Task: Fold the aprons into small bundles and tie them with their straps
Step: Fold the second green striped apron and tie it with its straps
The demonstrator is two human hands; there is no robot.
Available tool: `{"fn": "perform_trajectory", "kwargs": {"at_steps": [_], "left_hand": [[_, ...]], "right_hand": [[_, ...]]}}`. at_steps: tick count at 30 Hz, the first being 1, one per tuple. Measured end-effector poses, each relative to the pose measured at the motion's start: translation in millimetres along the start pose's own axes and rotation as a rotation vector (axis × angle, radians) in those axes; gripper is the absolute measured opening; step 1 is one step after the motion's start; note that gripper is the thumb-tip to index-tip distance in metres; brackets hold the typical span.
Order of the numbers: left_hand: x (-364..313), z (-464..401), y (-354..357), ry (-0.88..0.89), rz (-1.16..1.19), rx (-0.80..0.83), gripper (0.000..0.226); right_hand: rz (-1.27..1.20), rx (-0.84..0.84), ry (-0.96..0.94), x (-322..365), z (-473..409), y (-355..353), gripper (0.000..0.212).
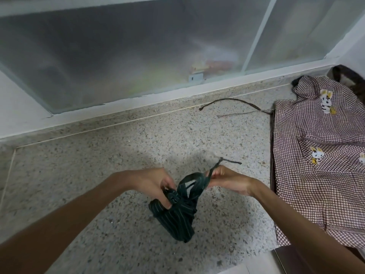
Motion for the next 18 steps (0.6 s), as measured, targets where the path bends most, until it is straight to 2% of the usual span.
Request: {"fn": "perform_trajectory", "kwargs": {"at_steps": [4,6,8,10,11,12,13,14,15,17,18], "left_hand": [[-1.3,-0.5,7.9,0.022,-0.006,0.014,0.032],[-1.5,1.1,8.2,0.030,-0.003,0.013,0.031],[-2.6,6.2,3.8,0.035,-0.013,-0.006,0.027],[-3.5,13.9,-3.0,0.029,-0.028,-0.042,0.027],[-2.3,17.0,-5.6,0.022,-0.046,-0.057,0.029],[-2.1,19.4,-8.1,0.015,-0.073,-0.072,0.031],[-0.6,20.5,-9.4,0.008,-0.096,-0.084,0.032],[-0.2,21.1,-9.5,0.014,-0.097,-0.092,0.031],[0.5,21.8,-9.4,0.030,-0.069,-0.095,0.028],[3.2,24.0,-9.9,0.041,0.043,-0.101,0.026],[4.9,25.8,-11.9,0.040,0.097,-0.112,0.026]], "right_hand": [[-0.099,-0.010,0.016,-12.8,3.3,4.7,0.022],[-0.179,-0.009,0.091,-22.5,8.5,3.0,0.026],[-0.063,-0.035,0.227,-29.0,21.9,-11.5,0.027],[0.315,-0.213,0.364,-24.6,42.2,-46.0,0.025],[0.517,-0.397,0.373,-13.9,53.5,-64.4,0.024],[0.635,-0.590,0.307,3.9,63.2,-72.3,0.021],[0.631,-0.691,0.196,19.0,68.4,-68.4,0.018],[0.569,-0.650,0.135,29.1,68.6,-54.2,0.015],[0.494,-0.484,0.143,29.7,61.8,-31.4,0.015],[0.425,-0.060,0.285,7.8,48.2,28.0,0.020],[0.437,0.024,0.274,-2.8,42.6,47.4,0.026]]}}
Point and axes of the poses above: each hand's wrist, its own z-axis away from the middle knuckle, its own y-axis out of the palm, x = y × z, the point moved 7 cm from there along -z, towards the middle knuckle, and after that the axes turned 5 degrees about x, right-handed, at the moved point
